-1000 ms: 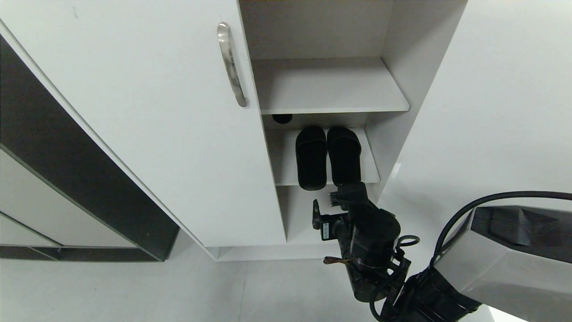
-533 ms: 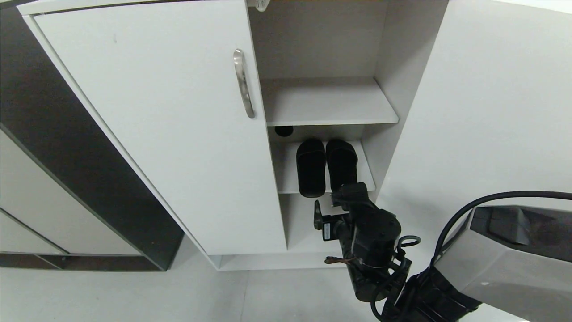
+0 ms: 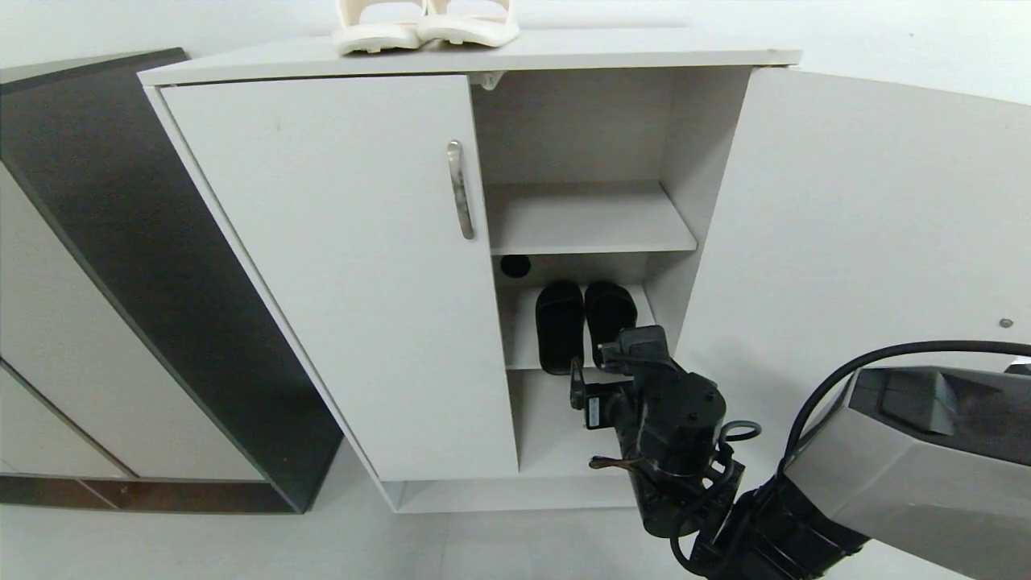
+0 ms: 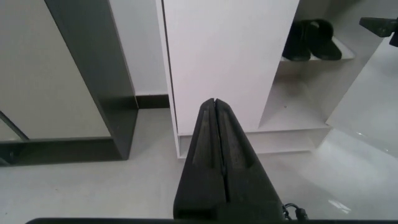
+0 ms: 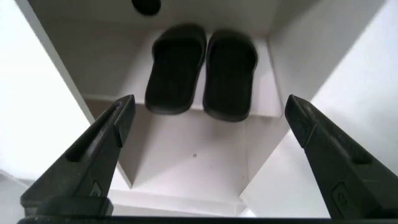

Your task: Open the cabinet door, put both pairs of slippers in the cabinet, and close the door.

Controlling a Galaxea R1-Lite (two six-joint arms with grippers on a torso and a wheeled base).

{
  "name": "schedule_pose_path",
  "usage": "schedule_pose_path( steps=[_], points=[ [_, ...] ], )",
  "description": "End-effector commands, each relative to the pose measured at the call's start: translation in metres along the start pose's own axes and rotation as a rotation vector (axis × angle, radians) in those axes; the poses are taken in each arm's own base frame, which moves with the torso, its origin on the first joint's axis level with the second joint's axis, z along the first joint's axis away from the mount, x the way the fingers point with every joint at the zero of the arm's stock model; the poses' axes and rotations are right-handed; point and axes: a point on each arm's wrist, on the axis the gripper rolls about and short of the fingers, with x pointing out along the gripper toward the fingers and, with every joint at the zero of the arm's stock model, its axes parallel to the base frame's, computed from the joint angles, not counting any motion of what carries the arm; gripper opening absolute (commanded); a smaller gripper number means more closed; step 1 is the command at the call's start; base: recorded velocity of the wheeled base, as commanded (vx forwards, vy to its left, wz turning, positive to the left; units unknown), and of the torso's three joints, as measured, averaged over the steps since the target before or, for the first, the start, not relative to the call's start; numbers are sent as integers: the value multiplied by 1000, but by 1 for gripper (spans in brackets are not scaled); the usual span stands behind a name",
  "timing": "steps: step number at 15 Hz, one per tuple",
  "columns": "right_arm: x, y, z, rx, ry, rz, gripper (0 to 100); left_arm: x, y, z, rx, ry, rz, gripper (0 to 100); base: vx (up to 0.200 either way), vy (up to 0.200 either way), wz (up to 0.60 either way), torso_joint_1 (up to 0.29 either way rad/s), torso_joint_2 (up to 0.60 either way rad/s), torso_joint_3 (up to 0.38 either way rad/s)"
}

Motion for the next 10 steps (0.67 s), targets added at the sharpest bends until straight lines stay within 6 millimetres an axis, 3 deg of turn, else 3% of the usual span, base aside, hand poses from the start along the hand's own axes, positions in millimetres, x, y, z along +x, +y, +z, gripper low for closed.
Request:
schedule_pose_path(
  steps=[1, 5, 10],
  points=[
    [1, 0, -1, -3, 2, -2, 100, 0, 0, 0, 0, 0, 1, 0, 0, 0, 0, -2, 2, 198],
    [3, -2, -3, -7, 7, -7, 100, 0, 0, 0, 0, 0, 2, 0, 0, 0, 0, 2, -1, 201],
    [5, -4, -6, -6, 10, 4, 100, 0, 0, 0, 0, 0, 2, 0, 0, 0, 0, 1, 0, 20]
  ],
)
